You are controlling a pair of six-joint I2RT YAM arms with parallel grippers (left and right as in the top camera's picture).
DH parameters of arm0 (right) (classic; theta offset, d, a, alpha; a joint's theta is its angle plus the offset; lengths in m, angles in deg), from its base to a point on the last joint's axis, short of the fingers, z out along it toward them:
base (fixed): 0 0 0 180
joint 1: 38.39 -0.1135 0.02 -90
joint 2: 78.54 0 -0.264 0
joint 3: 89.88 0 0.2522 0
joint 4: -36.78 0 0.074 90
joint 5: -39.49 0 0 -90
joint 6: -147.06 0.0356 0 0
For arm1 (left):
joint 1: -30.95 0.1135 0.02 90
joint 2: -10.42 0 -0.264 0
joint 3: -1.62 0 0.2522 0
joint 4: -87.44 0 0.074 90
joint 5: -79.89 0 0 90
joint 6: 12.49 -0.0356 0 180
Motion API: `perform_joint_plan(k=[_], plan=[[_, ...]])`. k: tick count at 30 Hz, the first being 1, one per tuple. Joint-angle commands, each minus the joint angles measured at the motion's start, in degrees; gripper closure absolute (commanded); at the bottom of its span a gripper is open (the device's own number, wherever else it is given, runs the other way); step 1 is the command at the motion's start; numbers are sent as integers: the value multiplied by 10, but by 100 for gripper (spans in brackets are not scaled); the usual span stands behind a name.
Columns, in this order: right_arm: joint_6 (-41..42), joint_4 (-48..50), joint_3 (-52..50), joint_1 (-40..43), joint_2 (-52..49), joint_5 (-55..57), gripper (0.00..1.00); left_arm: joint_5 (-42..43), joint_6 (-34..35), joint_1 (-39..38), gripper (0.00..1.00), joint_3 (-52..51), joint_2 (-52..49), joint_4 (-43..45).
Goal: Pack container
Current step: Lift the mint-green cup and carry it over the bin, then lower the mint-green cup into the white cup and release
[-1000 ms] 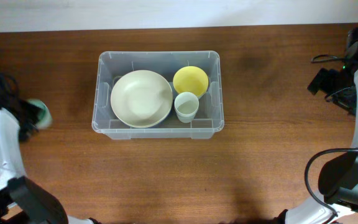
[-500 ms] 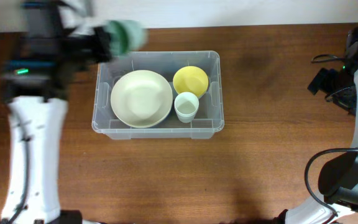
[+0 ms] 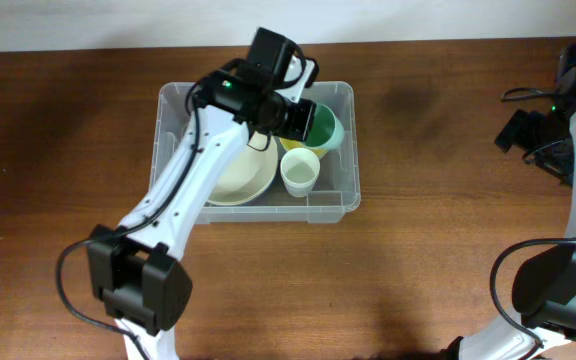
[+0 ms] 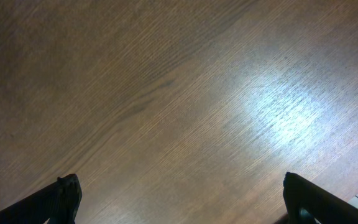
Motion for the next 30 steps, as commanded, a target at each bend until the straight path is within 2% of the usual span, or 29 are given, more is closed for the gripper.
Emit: perform_joint_plan(k=[1, 6, 16, 21, 22, 23, 24, 28, 29, 30], plan=[[5, 0, -1, 4, -1, 7, 1, -13, -15, 3, 99, 2, -12, -11], [5, 0, -1, 4, -1, 7, 1, -75, -15, 3, 99, 2, -11, -20], [5, 0, -1, 4, -1, 7, 1, -84, -15, 6, 99, 2, -11, -119], [5, 0, -1, 4, -1, 7, 1, -84, -15, 7, 97, 2, -11, -122], [5, 0, -1, 4, -1, 7, 1, -84, -15, 7, 94, 2, -11, -121], [5, 0, -1, 4, -1, 7, 1, -84, -15, 7, 86, 2, -11, -120], [5, 0, -1, 4, -1, 7, 1, -84, -15, 7, 81, 2, -11, -119], [5, 0, -1, 4, -1, 7, 1, -84, -15, 7, 66, 2, -12, -116], [5, 0, -1, 4, -1, 7, 1, -84, -15, 7, 55, 2, -12, -116], [5, 0, -1, 4, -1, 7, 1, -84, -15, 7, 32, 2, -12, -115]])
